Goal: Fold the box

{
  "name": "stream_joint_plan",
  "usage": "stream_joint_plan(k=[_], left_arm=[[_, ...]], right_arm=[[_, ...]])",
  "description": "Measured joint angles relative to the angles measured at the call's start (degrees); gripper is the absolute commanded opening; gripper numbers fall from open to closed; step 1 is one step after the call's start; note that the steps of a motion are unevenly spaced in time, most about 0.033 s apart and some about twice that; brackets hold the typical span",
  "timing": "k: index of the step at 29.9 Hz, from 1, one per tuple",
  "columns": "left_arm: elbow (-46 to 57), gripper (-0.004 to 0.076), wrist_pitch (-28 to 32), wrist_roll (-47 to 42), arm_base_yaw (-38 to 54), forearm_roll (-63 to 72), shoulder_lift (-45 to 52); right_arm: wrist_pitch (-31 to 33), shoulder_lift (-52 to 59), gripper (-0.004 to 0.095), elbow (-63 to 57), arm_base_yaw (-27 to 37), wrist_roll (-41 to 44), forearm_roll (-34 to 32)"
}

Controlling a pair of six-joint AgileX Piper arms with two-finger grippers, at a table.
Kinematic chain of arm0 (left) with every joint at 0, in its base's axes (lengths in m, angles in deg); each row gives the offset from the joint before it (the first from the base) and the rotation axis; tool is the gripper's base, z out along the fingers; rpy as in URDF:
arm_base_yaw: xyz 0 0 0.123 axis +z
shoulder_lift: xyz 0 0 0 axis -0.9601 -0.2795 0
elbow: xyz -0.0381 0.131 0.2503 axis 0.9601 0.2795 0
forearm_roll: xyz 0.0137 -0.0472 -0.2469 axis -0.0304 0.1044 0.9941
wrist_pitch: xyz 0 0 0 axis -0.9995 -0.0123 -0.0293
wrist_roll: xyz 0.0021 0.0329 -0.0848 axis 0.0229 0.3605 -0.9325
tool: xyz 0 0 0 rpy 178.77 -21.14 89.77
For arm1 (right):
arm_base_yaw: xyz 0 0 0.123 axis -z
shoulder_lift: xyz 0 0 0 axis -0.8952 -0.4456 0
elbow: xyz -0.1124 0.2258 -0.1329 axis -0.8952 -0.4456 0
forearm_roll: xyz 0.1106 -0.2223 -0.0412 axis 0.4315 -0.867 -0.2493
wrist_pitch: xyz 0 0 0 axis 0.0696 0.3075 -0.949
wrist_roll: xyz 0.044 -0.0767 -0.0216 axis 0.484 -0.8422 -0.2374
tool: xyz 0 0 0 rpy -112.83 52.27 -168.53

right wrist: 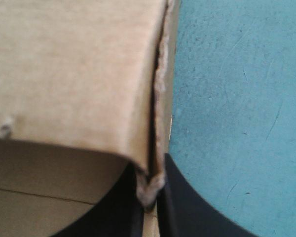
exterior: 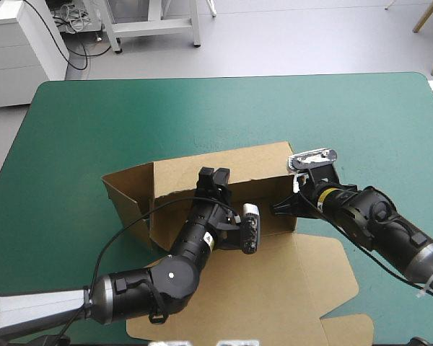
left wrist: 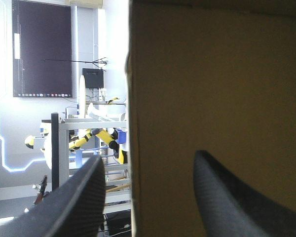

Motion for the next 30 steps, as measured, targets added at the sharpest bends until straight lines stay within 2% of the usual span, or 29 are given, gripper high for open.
stream_joint_plan(k=[8,15,23,30], left_arm=[[0.00,0.0389,-8.45,0.00,-9.02,0.28,1.65],[0.00,0.0389,-10.31,0.00,-14.06,1.08,6.16],[-3.81,0.0390,-9.64,3.14,-13.52,7.37,8.44],[-15.76,0.0389,-6.31,13.67,-2.52,22.55,8.44]], right_arm=[[-3.76,-2.81,-0.0020,0.54,-0.04,0.01,-0.34],[-3.30,-3.24,-0.0020,1.38,-0.04,0.01,-0.59],[2.52,-4.05,-0.0020,5.08,-0.11,0.04,-0.85],[13.23,-4.09,-0.0020,11.18,-0.04,0.23,-1.35]])
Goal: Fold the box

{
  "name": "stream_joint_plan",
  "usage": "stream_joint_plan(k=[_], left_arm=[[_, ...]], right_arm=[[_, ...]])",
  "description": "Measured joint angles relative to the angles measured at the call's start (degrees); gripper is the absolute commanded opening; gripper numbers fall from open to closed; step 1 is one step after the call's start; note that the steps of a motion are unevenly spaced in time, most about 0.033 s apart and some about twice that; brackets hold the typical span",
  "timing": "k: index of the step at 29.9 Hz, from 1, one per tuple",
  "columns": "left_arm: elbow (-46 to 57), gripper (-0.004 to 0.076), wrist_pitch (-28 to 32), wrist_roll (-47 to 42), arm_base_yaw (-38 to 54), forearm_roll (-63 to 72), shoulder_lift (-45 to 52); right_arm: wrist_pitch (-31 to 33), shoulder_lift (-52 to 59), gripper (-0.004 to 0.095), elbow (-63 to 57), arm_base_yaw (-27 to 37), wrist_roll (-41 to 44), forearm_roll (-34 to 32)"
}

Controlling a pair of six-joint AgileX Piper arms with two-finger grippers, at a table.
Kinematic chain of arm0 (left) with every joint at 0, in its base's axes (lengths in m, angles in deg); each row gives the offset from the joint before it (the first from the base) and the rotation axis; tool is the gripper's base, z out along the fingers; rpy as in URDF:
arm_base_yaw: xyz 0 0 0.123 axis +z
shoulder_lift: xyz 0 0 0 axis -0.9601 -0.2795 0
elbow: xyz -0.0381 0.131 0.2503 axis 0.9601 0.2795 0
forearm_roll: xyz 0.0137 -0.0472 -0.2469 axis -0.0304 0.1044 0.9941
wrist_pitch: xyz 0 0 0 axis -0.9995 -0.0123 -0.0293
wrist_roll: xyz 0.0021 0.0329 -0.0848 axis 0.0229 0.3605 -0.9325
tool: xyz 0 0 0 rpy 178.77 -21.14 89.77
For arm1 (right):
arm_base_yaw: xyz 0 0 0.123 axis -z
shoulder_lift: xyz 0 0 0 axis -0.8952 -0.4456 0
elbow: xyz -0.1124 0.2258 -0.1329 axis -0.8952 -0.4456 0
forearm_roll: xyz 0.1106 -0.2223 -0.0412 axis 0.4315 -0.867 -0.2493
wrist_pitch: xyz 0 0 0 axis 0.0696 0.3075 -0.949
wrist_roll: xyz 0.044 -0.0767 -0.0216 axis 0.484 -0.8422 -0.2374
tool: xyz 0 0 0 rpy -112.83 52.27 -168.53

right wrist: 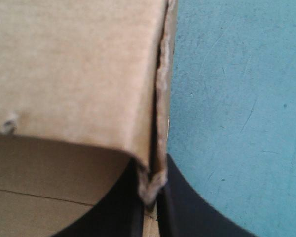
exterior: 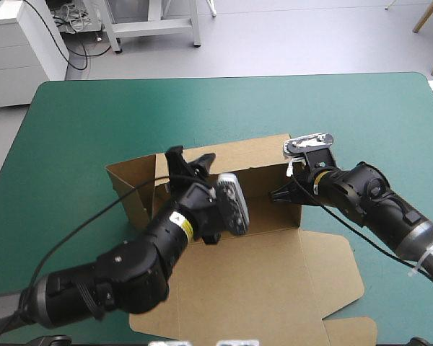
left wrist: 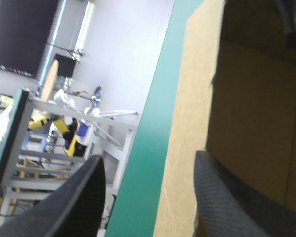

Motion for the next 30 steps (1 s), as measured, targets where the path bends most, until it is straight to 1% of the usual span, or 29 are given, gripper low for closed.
stream_joint_plan(k=[2,4,6,9,10,13,15,19,22,25,27,30], left_arm=[[-4.06,0.0387,-0.10,4.26,5.01,6.88,0.00],[-7.54,0.0353,-0.64,9.27,9.92,13.87,0.00],[-10.88,0.0281,-1.51,14.11,15.48,21.20,0.00],[-14.21,0.0176,-2.40,17.70,22.96,28.39,0.04],[-14.87,0.0134,-2.40,18.19,25.49,30.12,0.04],[-16.02,0.0050,-1.93,18.36,32.38,34.38,0.18],[-16.02,-0.0003,-1.73,18.36,36.12,37.87,0.42],[-14.50,-0.0008,-0.60,18.36,43.01,45.08,1.75],[-10.41,-0.0008,3.51,18.36,46.48,48.01,4.82],[-3.61,-0.0008,7.41,18.36,48.39,49.47,9.61],[1.90,-0.0008,8.96,18.36,48.68,49.96,13.80],[10.91,-0.0008,11.17,18.30,48.68,51.36,20.46]], right_arm=[[2.26,0.00,-0.0020,1.63,0.36,-0.07,0.00],[4.25,0.00,-0.0020,3.30,1.40,-0.30,0.06],[7.06,-0.15,-0.0020,5.35,3.10,-0.84,0.48],[12.22,-1.20,-0.0020,9.17,6.50,-3.70,2.31],[13.61,-1.69,-0.0021,10.29,7.65,-4.84,3.14],[18.68,-4.31,-0.0021,14.45,11.97,-9.33,6.72],[20.70,-6.60,-0.0021,16.63,14.44,-11.65,8.84],[22.84,-11.33,-0.0021,19.90,17.47,-15.00,11.57],[22.97,-15.14,-0.0021,21.40,18.38,-16.13,11.57],[22.62,-18.54,-0.0021,23.59,18.80,-17.20,11.57],[22.09,-20.52,-0.0021,24.93,18.86,-17.77,11.57],[17.53,-24.53,-0.0021,27.16,18.90,-19.22,11.01]])
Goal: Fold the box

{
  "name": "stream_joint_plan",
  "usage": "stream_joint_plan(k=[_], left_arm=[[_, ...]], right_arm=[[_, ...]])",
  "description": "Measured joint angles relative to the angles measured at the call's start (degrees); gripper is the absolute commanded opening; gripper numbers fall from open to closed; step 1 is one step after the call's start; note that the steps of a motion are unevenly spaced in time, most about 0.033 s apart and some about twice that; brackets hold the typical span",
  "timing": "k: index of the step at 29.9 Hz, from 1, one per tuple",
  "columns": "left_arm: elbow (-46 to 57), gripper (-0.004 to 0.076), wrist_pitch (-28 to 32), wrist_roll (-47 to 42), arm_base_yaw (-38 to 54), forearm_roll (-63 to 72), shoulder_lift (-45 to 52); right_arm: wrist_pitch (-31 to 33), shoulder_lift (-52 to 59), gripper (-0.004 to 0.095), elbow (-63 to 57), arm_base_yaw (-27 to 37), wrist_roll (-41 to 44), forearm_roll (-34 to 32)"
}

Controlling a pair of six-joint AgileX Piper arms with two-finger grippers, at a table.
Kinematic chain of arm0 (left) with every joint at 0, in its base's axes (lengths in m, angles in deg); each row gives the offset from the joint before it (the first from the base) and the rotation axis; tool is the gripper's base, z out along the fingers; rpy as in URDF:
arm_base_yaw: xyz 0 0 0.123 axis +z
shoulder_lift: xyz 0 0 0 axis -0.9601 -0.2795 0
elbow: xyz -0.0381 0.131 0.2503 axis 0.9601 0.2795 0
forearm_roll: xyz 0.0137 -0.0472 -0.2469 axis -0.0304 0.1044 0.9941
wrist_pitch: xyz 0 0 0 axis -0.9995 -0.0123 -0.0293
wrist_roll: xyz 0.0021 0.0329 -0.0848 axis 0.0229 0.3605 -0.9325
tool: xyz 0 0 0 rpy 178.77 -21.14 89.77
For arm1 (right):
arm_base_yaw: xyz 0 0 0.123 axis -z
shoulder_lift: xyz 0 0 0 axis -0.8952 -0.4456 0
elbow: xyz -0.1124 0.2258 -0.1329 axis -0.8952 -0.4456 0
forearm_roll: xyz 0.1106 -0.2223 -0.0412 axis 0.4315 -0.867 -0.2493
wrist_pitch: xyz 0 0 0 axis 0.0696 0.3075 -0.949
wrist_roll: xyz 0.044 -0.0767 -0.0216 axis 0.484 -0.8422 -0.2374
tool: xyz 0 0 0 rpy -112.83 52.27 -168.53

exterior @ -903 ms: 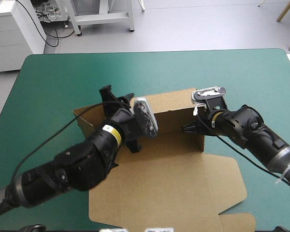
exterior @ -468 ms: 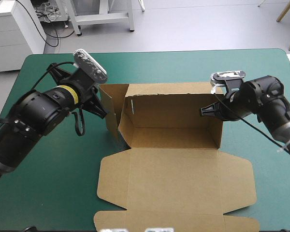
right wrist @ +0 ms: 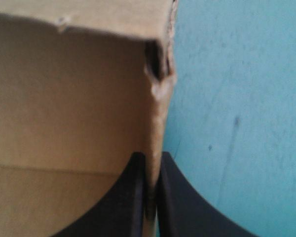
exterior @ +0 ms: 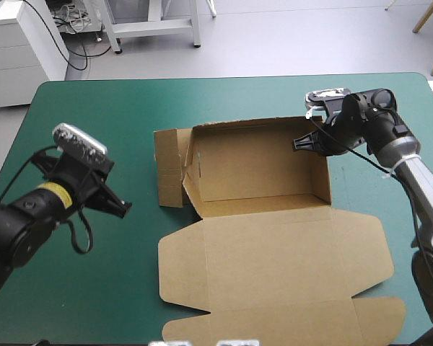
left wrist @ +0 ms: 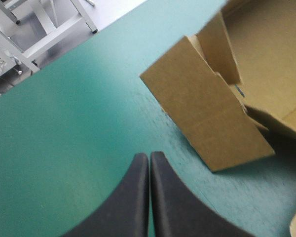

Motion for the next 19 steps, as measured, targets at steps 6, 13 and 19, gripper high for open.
stream_joint_plan(k=[6,13,19], left_arm=[[17.11,-0.0008,4.12,-3.84,0.00,0.96,15.96],[26.99,-0.0008,1.65,-7.16,0.00,2.86,34.34],[28.89,-0.0008,-4.01,-8.08,0.00,2.86,43.76]], right_arm=[[-8.79,-7.48,-0.0021,2.67,0.07,-0.92,-0.62],[-5.84,-10.54,-0.0021,3.56,0.13,-1.97,-0.12],[-4.66,-10.87,0.0063,4.89,0.13,-2.60,-0.06]])
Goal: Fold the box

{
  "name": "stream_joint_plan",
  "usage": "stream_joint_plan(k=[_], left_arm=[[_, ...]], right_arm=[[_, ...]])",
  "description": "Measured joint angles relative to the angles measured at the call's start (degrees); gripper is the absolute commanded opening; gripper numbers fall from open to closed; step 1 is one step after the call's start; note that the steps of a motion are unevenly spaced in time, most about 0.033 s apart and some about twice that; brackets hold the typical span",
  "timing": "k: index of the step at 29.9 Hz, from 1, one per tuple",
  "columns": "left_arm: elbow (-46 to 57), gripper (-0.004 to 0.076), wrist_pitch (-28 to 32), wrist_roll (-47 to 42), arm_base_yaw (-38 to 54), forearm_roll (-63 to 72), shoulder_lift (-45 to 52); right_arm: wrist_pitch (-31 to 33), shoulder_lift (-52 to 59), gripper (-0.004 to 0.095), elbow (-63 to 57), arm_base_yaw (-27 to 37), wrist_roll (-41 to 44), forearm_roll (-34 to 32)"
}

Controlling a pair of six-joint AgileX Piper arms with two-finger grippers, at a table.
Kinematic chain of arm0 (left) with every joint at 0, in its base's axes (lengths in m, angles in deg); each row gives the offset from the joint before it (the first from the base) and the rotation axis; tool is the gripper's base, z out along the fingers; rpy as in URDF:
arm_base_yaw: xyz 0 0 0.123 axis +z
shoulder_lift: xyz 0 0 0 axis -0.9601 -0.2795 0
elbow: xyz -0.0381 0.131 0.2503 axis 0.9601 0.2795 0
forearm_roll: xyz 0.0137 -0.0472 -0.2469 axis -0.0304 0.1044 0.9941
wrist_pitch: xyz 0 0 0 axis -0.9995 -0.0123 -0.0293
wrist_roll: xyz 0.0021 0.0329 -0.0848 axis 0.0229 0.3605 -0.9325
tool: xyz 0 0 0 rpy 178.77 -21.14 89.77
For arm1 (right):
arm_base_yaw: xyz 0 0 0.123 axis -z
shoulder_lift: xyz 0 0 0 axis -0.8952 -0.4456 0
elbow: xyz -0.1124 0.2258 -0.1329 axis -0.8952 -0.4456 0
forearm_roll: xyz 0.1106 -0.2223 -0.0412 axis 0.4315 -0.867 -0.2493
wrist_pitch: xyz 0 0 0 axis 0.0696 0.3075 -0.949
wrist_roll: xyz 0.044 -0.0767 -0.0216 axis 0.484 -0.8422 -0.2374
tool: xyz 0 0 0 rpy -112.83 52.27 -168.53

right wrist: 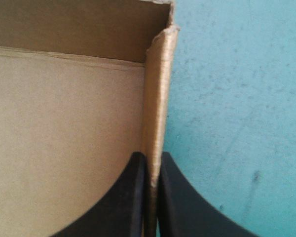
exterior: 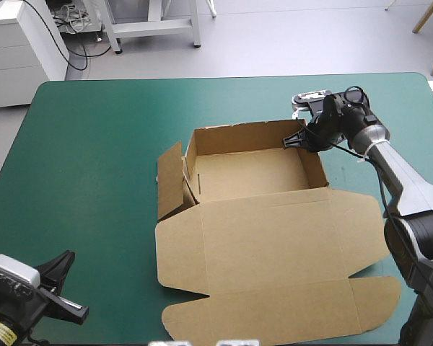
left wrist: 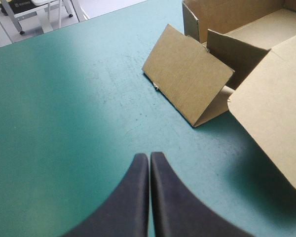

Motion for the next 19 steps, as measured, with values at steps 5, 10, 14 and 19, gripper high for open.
stream_joint_plan(k=[5,10,14,19], left_arm=[[0.04,-0.0008,-3.02,-0.37,0.00,-0.40,1.02],[0.04,-0.0008,-2.78,-0.37,0.00,-0.10,1.02],[0.04,-0.0008,-3.49,-0.37,0.00,0.17,1.02],[0.06,-0.0008,-4.39,-0.37,0.00,0.27,1.02]], right_arm=[[5.05,-1.60,0.0244,4.43,0.00,-1.05,0.00],[9.32,-0.71,0.0418,8.44,-0.13,-1.39,0.62],[10.04,4.11,0.0470,9.17,-0.13,-1.51,0.62],[10.51,10.78,0.0470,9.28,-0.13,-1.53,0.62]])
